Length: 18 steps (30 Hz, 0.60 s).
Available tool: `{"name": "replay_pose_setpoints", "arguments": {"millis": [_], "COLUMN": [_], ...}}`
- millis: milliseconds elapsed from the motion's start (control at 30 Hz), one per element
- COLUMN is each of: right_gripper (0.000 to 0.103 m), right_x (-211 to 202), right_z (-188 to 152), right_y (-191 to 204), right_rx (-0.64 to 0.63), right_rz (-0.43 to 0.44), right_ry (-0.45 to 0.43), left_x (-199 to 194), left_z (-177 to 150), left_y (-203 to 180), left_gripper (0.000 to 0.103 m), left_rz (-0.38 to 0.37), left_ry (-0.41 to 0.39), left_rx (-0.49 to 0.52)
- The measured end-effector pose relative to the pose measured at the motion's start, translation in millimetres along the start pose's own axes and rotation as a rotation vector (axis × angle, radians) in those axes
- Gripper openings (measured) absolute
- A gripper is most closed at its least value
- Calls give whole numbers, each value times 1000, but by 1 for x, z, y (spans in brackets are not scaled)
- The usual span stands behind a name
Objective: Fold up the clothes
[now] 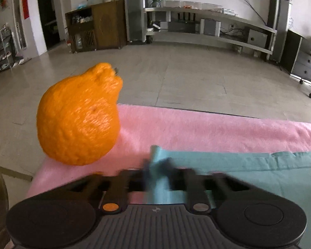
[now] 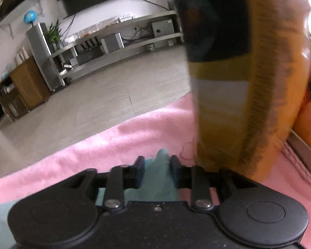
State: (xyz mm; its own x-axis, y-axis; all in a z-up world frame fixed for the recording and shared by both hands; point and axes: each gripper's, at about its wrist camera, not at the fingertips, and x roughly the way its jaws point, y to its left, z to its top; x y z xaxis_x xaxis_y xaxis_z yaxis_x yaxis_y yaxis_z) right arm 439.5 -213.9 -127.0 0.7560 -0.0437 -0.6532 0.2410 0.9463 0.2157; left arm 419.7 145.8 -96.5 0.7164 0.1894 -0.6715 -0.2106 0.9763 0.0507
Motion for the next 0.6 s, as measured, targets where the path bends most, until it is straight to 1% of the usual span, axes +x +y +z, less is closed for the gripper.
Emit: {"name": "replay_pose_setpoints", "arguments": {"millis": [67, 100, 233, 333, 467, 600], "right_gripper": [2, 2, 2, 2, 2, 2], "right_x": [-5, -11, -48, -80, -127, -177], "right_z": [3, 5, 14, 24, 34, 36], "right_y": [-2, -4, -10, -16, -23, -36], "right_rx": [17, 31, 75, 91, 89, 95], "right_rz": [-7, 0, 85, 120, 137, 173], "right_ry": [-18, -31, -78, -89, -102, -93], "left_x": [-14, -21, -49, -72, -124, -177], "left_z": [2, 4, 9, 12, 15, 1], "left_y": [-3, -4, -9, -13, -10, -6], "left_gripper": [4, 4, 4, 4, 4, 4], "left_rz": [8, 12, 29, 42, 61, 54], "left_ry": [-26, -39, -90, -127, -146, -134], "left_rx": [14, 21, 49, 64, 25, -14]}}
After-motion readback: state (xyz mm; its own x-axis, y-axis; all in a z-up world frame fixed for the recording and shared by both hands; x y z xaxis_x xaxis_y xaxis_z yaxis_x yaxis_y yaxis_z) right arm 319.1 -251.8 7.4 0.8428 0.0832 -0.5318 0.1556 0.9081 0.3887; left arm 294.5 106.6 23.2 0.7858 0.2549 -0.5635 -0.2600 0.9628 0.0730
